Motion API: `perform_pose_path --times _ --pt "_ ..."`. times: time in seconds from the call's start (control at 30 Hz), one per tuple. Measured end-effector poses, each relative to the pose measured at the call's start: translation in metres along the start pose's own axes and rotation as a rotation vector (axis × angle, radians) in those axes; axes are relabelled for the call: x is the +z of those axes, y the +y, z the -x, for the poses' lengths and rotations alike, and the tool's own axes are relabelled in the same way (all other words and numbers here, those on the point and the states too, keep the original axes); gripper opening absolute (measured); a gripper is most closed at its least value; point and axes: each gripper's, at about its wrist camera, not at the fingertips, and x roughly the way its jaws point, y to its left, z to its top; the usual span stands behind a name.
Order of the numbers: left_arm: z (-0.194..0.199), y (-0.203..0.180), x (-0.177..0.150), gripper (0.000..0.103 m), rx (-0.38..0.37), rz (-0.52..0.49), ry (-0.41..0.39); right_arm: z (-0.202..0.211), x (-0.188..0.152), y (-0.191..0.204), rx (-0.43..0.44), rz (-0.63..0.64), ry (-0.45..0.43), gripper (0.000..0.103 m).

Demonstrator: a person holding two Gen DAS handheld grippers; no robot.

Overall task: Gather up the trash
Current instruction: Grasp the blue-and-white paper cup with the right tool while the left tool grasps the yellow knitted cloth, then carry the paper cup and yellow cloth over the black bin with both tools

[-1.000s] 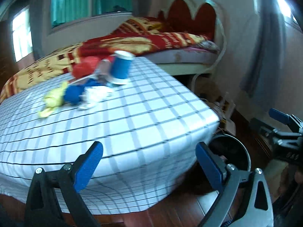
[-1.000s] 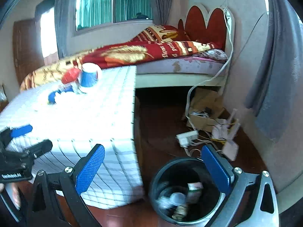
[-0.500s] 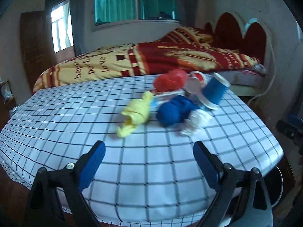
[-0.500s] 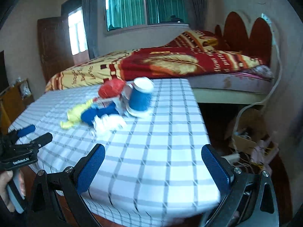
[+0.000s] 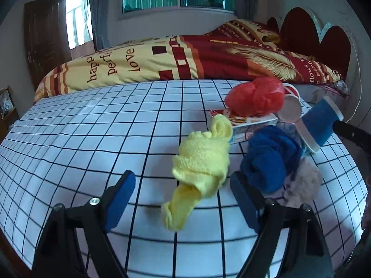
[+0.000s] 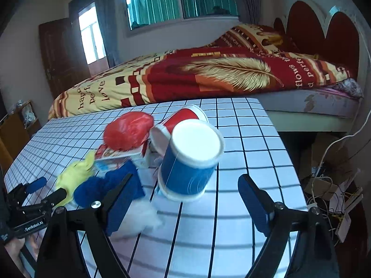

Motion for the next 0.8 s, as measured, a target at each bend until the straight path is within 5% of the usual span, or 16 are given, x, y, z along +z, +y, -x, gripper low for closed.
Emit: perform_pose_path --times 0.17,0.23,0.3,0.37,0.8 --pt "-0.022 -0.003 0.007 0.076 -0.056 -0.004 0.076 -0.025 0.011 -0.008 0.019 -0.029 0.027 0.082" --pt "-0.024 -0.005 0.010 0.066 -0.088 -0.008 0.087 -0.031 0.011 -0.011 0.031 -0.040 0.043 0.063" --pt "-0.025 -0.006 0.011 0.042 -0.112 -0.007 0.096 -0.033 0.011 -0.012 0.045 -0.047 0.045 0.060" --pt "-0.020 -0.006 0.011 0.038 -0.121 -0.003 0.079 -0.029 0.011 -0.010 0.056 -0.037 0.037 0.059" --pt "0.043 -0.007 0.000 0.037 -0.126 -0.022 -0.037 0.049 -0.009 0.001 -0.004 0.127 -0.046 0.057"
